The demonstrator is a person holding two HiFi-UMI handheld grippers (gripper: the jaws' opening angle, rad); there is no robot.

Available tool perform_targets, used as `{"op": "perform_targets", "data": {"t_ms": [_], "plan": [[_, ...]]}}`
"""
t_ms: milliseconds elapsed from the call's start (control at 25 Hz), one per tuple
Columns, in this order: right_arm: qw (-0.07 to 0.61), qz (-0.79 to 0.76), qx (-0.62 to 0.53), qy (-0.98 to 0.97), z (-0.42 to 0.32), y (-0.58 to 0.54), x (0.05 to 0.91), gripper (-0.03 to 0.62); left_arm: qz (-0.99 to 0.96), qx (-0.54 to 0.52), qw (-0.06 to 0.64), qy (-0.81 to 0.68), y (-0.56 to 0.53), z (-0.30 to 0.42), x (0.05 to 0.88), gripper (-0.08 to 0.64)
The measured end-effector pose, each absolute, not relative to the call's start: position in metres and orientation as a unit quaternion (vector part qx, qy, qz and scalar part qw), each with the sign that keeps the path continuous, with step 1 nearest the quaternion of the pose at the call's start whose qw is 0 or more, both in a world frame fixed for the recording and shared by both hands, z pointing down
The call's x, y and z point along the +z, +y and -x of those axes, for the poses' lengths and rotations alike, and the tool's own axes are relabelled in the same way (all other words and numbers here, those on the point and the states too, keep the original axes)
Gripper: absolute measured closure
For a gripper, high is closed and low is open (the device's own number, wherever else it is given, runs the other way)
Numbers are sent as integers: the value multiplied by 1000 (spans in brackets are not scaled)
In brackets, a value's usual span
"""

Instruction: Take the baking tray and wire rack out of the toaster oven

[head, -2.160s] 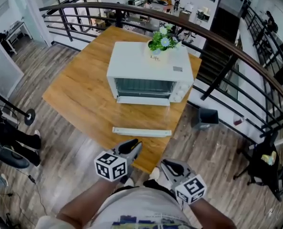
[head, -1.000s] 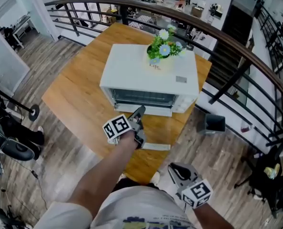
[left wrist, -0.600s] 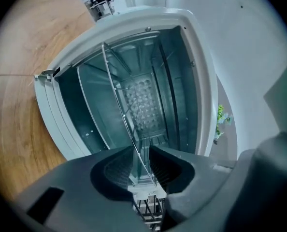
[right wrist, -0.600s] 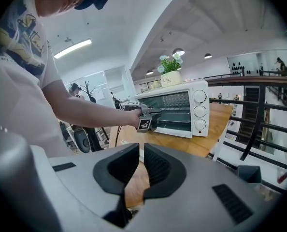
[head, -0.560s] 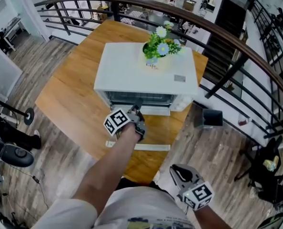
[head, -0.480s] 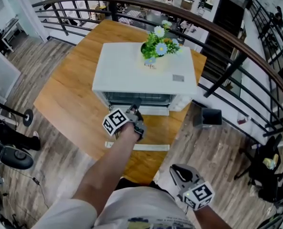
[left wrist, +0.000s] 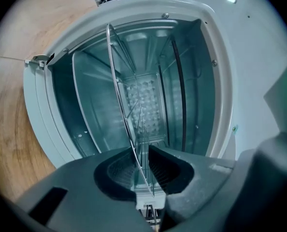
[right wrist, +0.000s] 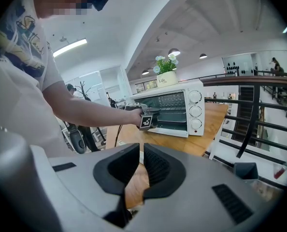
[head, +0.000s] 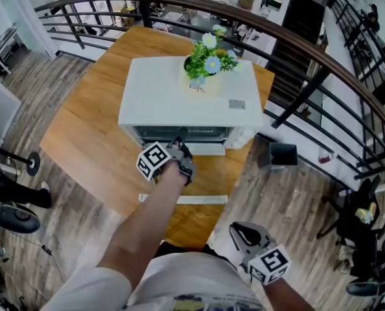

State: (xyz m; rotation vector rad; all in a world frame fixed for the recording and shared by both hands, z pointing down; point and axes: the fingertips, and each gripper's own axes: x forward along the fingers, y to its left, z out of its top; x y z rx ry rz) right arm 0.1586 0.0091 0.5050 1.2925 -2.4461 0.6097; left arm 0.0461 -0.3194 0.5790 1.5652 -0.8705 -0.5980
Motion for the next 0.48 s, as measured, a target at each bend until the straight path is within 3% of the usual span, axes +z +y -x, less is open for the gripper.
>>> {"op": "perform_targets", "data": {"t_ms": [280, 480], "plan": [[153, -457, 216, -849, -163, 13, 505, 568, -659, -270, 592, -377, -326, -45, 581, 547], [155, -457, 216, -849, -167, 14, 504, 568, -654, -280, 596, -372, -326, -44, 582, 552]]}}
